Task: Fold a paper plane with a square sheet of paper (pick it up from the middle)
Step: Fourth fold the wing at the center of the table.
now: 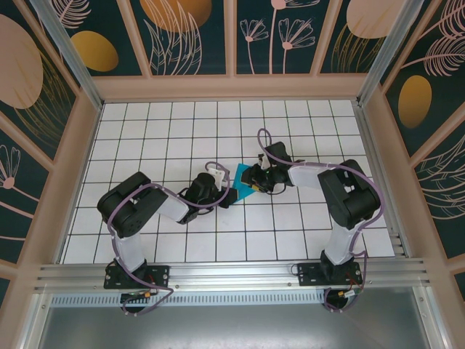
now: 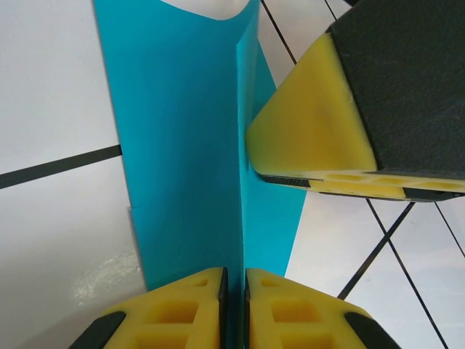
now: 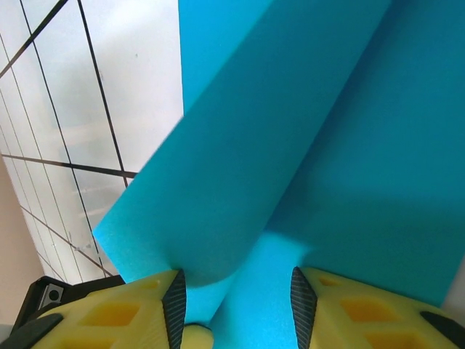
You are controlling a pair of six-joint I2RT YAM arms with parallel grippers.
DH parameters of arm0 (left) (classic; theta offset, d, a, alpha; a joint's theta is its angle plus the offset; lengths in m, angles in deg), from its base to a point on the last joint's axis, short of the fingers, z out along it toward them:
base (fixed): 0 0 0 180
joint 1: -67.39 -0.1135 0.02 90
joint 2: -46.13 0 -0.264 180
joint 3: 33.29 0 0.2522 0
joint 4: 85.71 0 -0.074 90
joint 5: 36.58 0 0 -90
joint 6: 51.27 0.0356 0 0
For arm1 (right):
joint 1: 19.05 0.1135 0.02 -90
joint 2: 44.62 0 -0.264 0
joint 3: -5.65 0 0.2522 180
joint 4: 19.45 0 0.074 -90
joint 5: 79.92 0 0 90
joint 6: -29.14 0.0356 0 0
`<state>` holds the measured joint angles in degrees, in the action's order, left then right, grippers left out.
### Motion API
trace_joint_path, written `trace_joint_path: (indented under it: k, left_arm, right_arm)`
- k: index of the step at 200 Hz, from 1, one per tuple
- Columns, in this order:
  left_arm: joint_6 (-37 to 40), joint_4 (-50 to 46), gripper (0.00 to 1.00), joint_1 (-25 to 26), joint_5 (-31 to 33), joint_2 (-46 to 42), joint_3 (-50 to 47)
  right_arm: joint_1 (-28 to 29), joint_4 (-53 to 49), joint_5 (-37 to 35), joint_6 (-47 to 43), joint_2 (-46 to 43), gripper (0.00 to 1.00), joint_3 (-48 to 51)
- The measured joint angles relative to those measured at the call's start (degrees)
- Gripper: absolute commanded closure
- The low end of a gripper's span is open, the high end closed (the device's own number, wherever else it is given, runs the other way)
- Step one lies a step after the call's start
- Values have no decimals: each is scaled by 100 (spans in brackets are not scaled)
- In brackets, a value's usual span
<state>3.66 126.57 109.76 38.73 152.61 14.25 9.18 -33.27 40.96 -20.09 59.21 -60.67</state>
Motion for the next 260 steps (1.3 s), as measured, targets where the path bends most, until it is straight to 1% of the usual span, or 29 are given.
trace_joint_path:
  k: [38, 64, 102, 119, 130, 147, 182, 219, 260]
  left_arm:
    - [-20, -122, 77, 0, -35, -7, 74]
    - [-81, -365, 68, -11, -39, -120, 127]
    - [-216, -1021, 58, -192, 37, -678, 127]
    - [-326, -1099, 55, -243, 74, -968, 127]
    - [-452, -1071, 56, -243, 57, -1095, 127]
    - [-654, -964, 62, -243, -61, -1141, 127]
    - [-944, -881, 71, -243, -518, -970, 127]
    - [-979, -1056, 75, -243, -752, -870, 197]
    - [-975, -1268, 77, -243, -876, -531, 461]
  right_arm:
    - [7, -90, -63, -2, 94, 51, -111]
    - [35, -271, -155, -20, 125, 51, -227]
    - [83, -483, -334, -42, 168, 51, -356]
    - [101, -560, -387, -42, 192, 50, -411]
    - [114, -614, -426, -42, 210, 50, -452]
    - [120, -669, -463, -37, 227, 50, -494]
    - [146, -741, -520, -20, 251, 47, -560]
    - [153, -774, -531, 7, 273, 46, -603]
    - [155, -793, -531, 26, 284, 45, -623]
